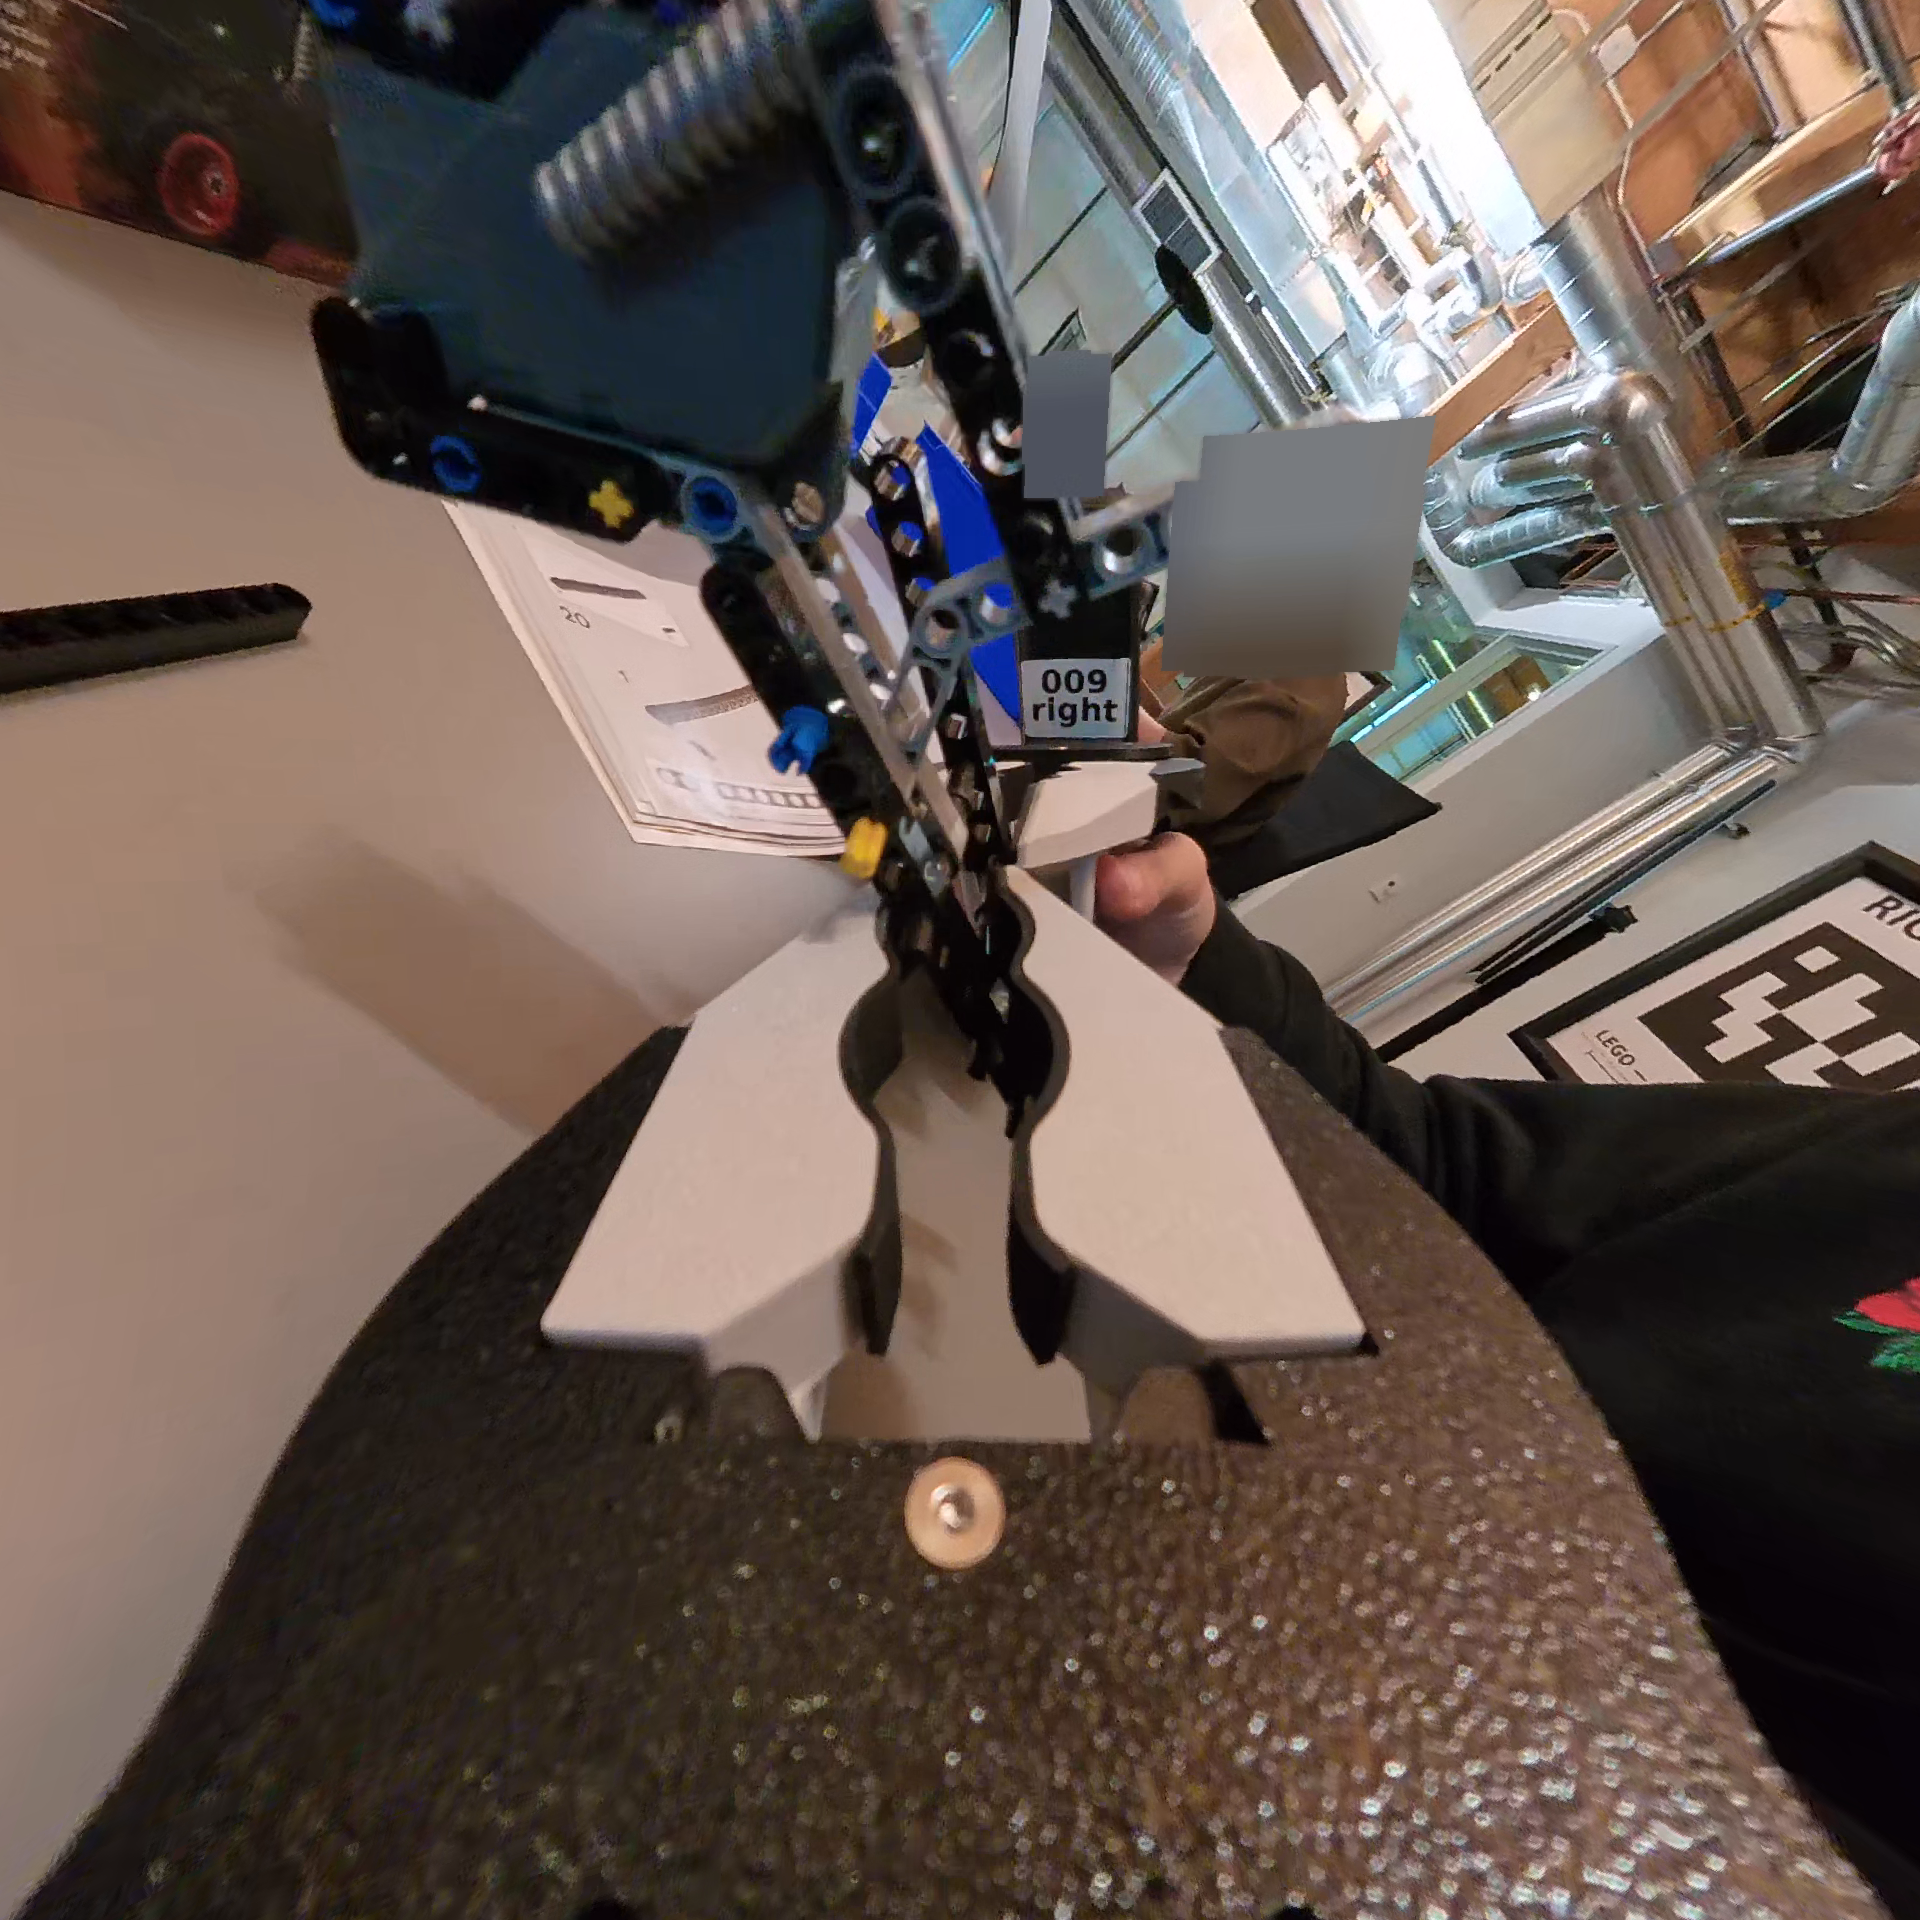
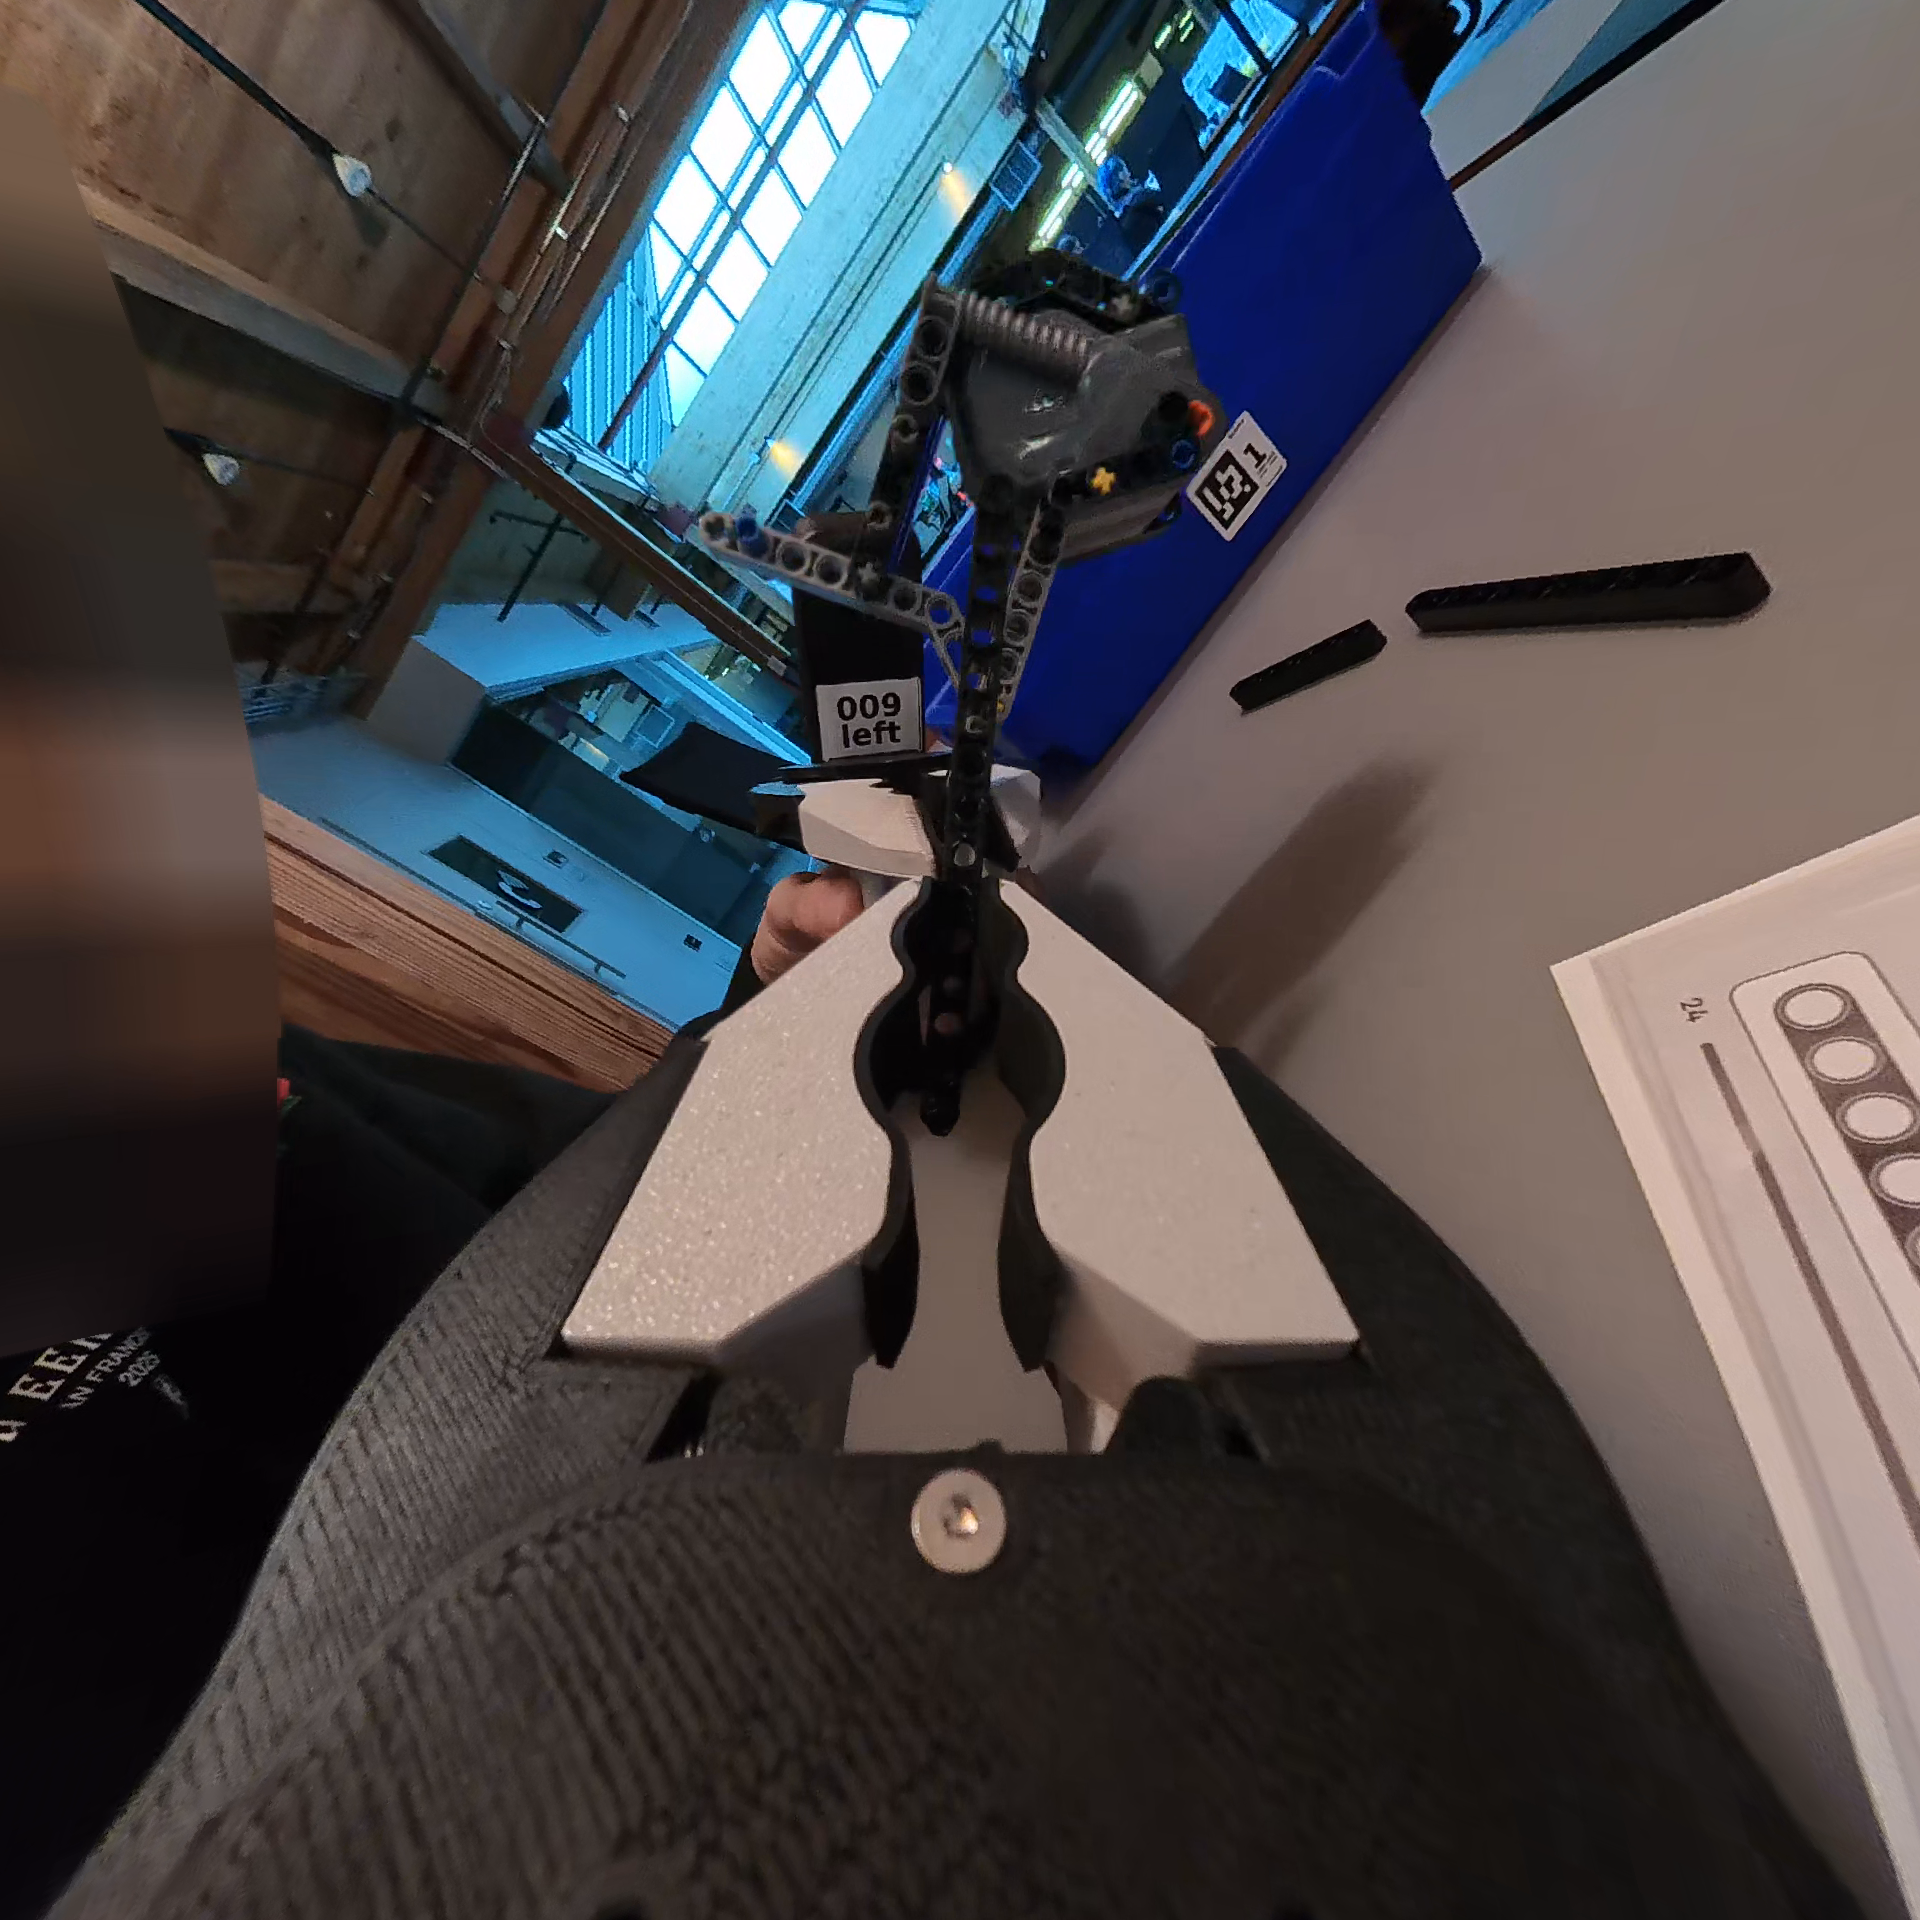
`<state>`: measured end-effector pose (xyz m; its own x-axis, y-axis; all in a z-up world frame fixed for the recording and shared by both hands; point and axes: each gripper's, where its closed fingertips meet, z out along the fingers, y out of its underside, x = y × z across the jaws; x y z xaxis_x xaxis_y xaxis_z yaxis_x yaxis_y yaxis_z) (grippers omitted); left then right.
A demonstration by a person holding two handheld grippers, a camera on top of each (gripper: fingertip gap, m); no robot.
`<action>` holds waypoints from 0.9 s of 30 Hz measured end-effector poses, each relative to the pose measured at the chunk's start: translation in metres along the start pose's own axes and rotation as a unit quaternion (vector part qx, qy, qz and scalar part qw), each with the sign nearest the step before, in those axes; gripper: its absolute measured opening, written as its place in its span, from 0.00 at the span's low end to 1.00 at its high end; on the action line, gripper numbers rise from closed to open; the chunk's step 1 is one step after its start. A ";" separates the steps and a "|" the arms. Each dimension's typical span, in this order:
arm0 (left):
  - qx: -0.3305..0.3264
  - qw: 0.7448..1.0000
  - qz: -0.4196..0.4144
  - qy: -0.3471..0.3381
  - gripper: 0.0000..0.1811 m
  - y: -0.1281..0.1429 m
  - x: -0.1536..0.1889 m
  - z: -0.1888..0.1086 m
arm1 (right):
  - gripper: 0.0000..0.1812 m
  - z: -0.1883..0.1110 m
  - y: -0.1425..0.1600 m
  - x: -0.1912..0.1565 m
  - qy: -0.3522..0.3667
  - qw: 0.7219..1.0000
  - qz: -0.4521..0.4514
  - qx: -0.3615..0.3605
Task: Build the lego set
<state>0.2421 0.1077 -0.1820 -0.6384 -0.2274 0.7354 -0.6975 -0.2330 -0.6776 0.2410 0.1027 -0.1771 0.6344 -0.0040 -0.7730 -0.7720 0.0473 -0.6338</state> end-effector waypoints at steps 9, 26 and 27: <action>-0.007 0.988 -0.154 0.014 0.08 0.008 -0.010 -0.002 | 0.03 0.002 0.002 0.013 0.028 0.999 0.034 -0.008; 0.000 0.977 -0.211 -0.012 0.08 0.013 -0.022 -0.002 | 0.03 0.000 0.003 0.034 0.054 0.982 0.180 0.028; 0.008 0.979 -0.205 -0.015 0.08 0.010 -0.022 -0.002 | 0.03 0.001 0.003 0.033 0.052 0.981 0.183 0.030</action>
<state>0.2484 0.1124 -0.2056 -0.2956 -0.1398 0.9450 -0.8880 -0.3244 -0.3258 0.2595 0.1033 -0.2050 0.3058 -0.0769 -0.9490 -0.9416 0.1228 -0.3134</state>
